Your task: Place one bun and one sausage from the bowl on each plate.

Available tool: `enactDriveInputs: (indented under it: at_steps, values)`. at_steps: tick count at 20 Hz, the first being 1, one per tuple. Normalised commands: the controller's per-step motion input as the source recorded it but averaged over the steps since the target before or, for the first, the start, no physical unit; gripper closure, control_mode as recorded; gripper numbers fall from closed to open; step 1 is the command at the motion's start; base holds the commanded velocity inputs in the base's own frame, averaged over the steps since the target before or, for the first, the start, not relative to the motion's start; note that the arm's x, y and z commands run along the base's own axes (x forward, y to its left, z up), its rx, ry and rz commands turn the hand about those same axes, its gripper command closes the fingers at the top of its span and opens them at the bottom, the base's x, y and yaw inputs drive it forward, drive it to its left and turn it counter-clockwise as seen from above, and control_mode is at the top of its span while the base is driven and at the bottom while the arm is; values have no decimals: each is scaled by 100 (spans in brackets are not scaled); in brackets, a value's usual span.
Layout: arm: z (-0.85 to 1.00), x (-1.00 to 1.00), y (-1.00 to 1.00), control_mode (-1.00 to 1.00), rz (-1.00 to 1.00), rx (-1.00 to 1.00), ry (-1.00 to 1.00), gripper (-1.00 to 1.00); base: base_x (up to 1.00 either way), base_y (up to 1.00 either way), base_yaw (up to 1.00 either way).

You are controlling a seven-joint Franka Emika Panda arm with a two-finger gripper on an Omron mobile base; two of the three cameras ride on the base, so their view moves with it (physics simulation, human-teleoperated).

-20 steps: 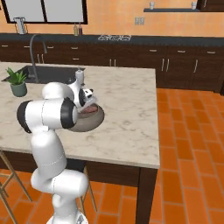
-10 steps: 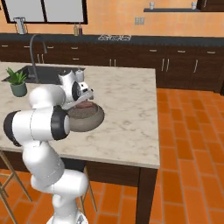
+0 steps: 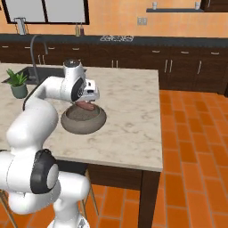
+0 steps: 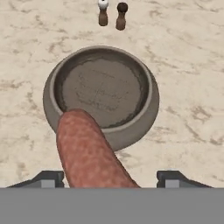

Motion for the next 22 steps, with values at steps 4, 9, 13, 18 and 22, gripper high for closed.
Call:
enactDriveInputs:
  at_steps: [4, 9, 13, 18, 22]
  values:
    - [26, -100, -27, -100, -32, 11, -4, 100, 0, 0, 0]
    - [1, -100, 6, -100, -20, 0, -3, 100, 0, 0, 0]
    - [0, -43, 8, 100, -2, 0, -1, 100, -49, 6, 0]
    - [0, 0, 0, 100, 0, 0, 0, 100, -97, 71, 0]
    - [0, 0, 0, 100, 0, 0, 0, 100, -52, 100, 0]
